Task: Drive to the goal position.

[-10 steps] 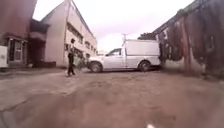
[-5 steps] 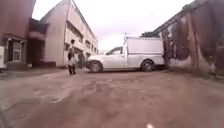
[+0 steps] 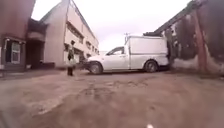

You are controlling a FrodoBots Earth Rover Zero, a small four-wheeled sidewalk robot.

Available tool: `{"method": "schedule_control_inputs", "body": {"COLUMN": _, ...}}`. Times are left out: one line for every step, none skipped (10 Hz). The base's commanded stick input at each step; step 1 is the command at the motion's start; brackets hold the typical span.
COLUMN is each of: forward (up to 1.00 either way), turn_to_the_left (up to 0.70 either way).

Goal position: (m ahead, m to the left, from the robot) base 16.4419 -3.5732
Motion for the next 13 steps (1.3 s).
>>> {"method": "schedule_control_inputs", "body": {"forward": 0.85, "turn_to_the_left": 0.24}}
{"method": "schedule_control_inputs", "body": {"forward": 0.85, "turn_to_the_left": 0.34}}
{"method": "schedule_control_inputs", "body": {"forward": 0.85, "turn_to_the_left": 0.34}}
{"method": "schedule_control_inputs", "body": {"forward": 0.85, "turn_to_the_left": 0.25}}
{"method": "schedule_control_inputs", "body": {"forward": 0.85, "turn_to_the_left": 0.07}}
{"method": "schedule_control_inputs", "body": {"forward": 0.85, "turn_to_the_left": 0.07}}
{"method": "schedule_control_inputs", "body": {"forward": 0.85, "turn_to_the_left": 0.18}}
{"method": "schedule_control_inputs", "body": {"forward": 0.85, "turn_to_the_left": 0.29}}
{"method": "schedule_control_inputs", "body": {"forward": 0.85, "turn_to_the_left": 0.34}}
{"method": "schedule_control_inputs", "body": {"forward": 0.85, "turn_to_the_left": 0.34}}
{"method": "schedule_control_inputs", "body": {"forward": 0.85, "turn_to_the_left": 0.34}}
{"method": "schedule_control_inputs", "body": {"forward": 0.85, "turn_to_the_left": 0.34}}
{"method": "schedule_control_inputs", "body": {"forward": 0.85, "turn_to_the_left": 0.34}}
